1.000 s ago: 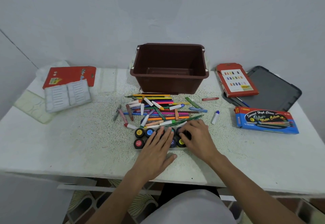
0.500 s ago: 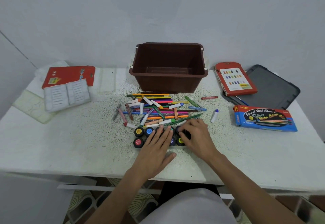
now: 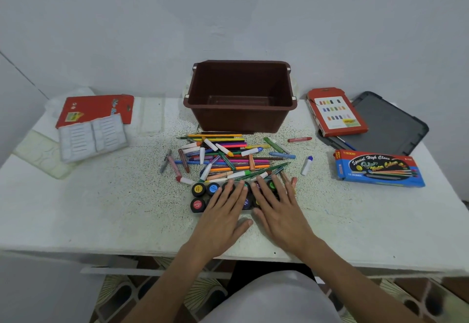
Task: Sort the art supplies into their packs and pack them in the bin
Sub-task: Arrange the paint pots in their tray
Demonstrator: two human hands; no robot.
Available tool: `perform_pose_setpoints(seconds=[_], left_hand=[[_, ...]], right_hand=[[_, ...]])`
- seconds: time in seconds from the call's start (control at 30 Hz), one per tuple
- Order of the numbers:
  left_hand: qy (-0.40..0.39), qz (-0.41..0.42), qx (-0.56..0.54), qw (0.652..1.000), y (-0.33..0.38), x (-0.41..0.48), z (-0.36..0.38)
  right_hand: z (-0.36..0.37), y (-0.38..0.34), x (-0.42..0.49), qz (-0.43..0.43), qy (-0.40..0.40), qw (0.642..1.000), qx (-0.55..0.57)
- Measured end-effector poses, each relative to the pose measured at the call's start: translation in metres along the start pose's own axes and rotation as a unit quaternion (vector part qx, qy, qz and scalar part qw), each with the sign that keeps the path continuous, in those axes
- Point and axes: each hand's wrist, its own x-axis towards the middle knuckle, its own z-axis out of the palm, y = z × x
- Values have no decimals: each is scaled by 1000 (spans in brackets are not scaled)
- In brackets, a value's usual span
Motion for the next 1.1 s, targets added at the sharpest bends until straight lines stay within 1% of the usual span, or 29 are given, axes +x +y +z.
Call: perform_pose_setpoints(seconds=[0.07, 0.17, 0.33, 0.4, 0.47, 0.63, 0.8, 0.97, 1.1], left_hand=[[0, 0, 2, 1000, 0, 0, 0], [6, 0, -5, 1000, 1, 1, -1], [6, 6, -8, 1000, 5, 6, -4], [0, 20, -16, 1000, 9, 12, -5], [-6, 32, -22, 999, 12, 18, -4], [-9, 35, -16, 999, 12, 20, 3], [-5, 41, -14, 999, 12, 20, 3], [-6, 41, -16, 999, 11, 20, 4], [-5, 43, -13, 999, 10, 20, 5]], right_hand=[[3, 0, -3, 5, -13, 1000, -4], [-1, 2, -3, 8, -6, 1000, 13], [-15, 23, 3, 61, 67, 993, 72], [-19, 32, 7, 68, 98, 989, 83], [-22, 36, 10, 69, 106, 987, 96], [-31, 35, 19, 92, 100, 982, 134], [-34, 30, 21, 99, 84, 982, 138], [-31, 29, 28, 179, 35, 955, 234], [-28, 33, 26, 178, 38, 944, 274]])
